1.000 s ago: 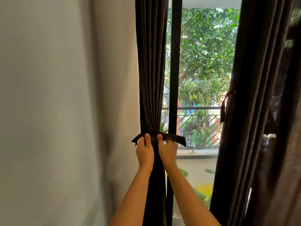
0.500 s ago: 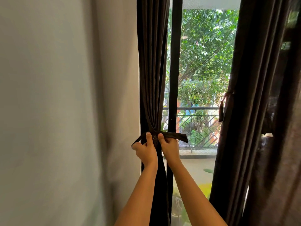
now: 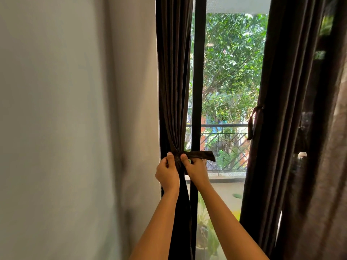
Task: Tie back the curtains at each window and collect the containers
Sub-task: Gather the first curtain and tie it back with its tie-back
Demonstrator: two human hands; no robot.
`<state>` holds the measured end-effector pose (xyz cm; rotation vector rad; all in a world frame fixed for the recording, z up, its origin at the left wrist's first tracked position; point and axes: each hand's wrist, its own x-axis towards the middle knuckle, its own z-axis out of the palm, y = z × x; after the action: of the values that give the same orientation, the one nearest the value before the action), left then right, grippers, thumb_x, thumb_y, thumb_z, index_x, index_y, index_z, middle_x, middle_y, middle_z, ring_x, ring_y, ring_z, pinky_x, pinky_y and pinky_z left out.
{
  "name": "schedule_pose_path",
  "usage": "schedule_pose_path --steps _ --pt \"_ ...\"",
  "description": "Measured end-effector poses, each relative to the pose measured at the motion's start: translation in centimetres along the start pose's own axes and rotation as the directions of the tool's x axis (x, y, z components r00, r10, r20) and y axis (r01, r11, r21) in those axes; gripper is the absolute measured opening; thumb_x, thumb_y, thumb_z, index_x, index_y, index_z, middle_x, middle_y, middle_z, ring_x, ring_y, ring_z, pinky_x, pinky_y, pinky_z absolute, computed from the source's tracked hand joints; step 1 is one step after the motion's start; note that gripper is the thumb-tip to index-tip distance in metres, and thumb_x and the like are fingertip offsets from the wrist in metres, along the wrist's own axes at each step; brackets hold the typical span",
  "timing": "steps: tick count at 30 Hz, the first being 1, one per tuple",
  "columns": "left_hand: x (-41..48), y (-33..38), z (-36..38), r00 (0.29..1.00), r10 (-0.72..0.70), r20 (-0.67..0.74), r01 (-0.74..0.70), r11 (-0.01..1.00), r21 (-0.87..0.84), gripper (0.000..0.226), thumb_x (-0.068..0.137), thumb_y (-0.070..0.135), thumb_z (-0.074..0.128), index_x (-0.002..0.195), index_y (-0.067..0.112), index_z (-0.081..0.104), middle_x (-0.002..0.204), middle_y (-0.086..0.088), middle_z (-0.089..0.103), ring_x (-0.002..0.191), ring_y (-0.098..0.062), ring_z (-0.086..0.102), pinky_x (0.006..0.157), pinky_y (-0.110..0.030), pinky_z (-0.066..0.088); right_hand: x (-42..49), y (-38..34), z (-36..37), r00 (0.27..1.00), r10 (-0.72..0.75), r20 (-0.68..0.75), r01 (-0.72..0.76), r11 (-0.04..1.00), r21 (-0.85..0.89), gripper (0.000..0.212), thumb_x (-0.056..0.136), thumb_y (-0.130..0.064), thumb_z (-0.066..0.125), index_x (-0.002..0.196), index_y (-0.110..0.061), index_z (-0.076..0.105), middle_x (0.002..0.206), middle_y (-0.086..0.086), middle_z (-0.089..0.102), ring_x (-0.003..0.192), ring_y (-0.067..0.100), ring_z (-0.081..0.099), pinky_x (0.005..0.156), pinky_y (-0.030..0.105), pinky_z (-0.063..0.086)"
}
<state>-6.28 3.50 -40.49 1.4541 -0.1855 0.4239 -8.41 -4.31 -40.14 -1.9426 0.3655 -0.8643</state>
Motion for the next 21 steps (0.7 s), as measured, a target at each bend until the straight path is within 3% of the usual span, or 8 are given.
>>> schedule_pose_path --steps 4,7,10,13,17,19,21 --pt "-0.3 0.3 -0.4 0.997 -0.017 0.07 0.018 1.0 -0.017 0.043 0.097 0.038 0.044 0.063 0.014 0.055 0.054 0.005 0.048 0.051 -0.01 0.044 0.052 -0.019 0.034 0.3 0.0 -0.8 0.998 -0.054 0.033 0.058 0.991 -0.123 0.028 0.094 -0.043 0.051 0.098 -0.022 0.069 0.084 -0.007 0.051 0.105 0.027 0.053 0.102 0.047 0.035" --pt "-0.3 0.3 -0.7 0.993 -0.034 0.112 0.037 0.999 -0.027 0.048 0.098 0.039 0.043 0.054 0.017 0.045 0.051 0.002 0.042 0.05 -0.011 0.04 0.052 -0.022 0.031 0.3 -0.1 -1.3 0.995 -0.07 0.075 0.08 0.986 -0.144 0.022 0.094 -0.045 0.05 0.078 -0.031 0.057 0.067 -0.016 0.042 0.087 0.018 0.048 0.088 0.04 0.037" --pt "-0.3 0.2 -1.0 0.989 -0.026 0.148 0.03 0.999 -0.028 0.05 0.098 0.04 0.041 0.054 0.016 0.042 0.051 0.002 0.04 0.051 -0.011 0.039 0.053 -0.025 0.031 0.4 -0.4 -1.7 0.992 -0.094 0.084 0.109 0.976 -0.187 0.037 0.093 -0.048 0.05 0.058 -0.035 0.045 0.057 -0.015 0.042 0.073 0.017 0.047 0.074 0.034 0.035" --pt "-0.1 -0.1 -1.0 0.981 -0.019 0.192 0.025 0.999 -0.03 0.046 0.098 0.04 0.04 0.057 0.02 0.047 0.053 0.006 0.043 0.052 -0.008 0.042 0.053 -0.022 0.032 0.4 -0.7 -1.8 0.986 -0.137 0.091 0.156 0.956 -0.249 0.046 0.093 -0.049 0.048 0.052 -0.03 0.043 0.051 -0.013 0.041 0.062 0.016 0.048 0.069 0.031 0.033" --pt "0.2 -0.8 -1.2 0.965 0.014 0.261 -0.006 1.0 -0.03 0.034 0.093 0.044 0.047 0.092 0.017 0.067 0.071 0.01 0.058 0.069 -0.005 0.054 0.063 -0.019 0.041 0.3 -1.5 -2.2 0.939 -0.334 0.086 0.337 0.834 -0.436 0.056 0.086 -0.055 0.036 0.075 -0.012 0.071 0.071 0.005 0.065 0.083 0.028 0.062 0.077 0.036 0.039" --pt "0.2 -1.0 -1.6 0.944 0.073 0.322 -0.076 0.997 -0.003 0.029 0.088 0.045 0.055 0.1 0.02 0.066 0.079 0.012 0.064 0.074 -0.003 0.06 0.063 -0.011 0.043 0.5 -1.9 -2.6 0.899 -0.423 0.115 0.423 0.771 -0.476 0.052 0.089 -0.048 0.039 0.082 -0.009 0.073 0.078 0.01 0.068 0.083 0.031 0.062 0.077 0.038 0.042" --pt "0.5 -1.1 -2.0 0.919 0.106 0.38 -0.119 0.993 0.009 0.023 0.084 0.039 0.065 0.102 0.025 0.065 0.083 0.016 0.065 0.077 0.002 0.062 0.064 -0.007 0.045 0.9 -2.3 -3.0 0.899 -0.402 0.171 0.435 0.78 -0.451 0.042 0.092 -0.039 0.048 0.087 -0.005 0.072 0.082 0.014 0.067 0.081 0.031 0.062 0.072 0.037 0.047"
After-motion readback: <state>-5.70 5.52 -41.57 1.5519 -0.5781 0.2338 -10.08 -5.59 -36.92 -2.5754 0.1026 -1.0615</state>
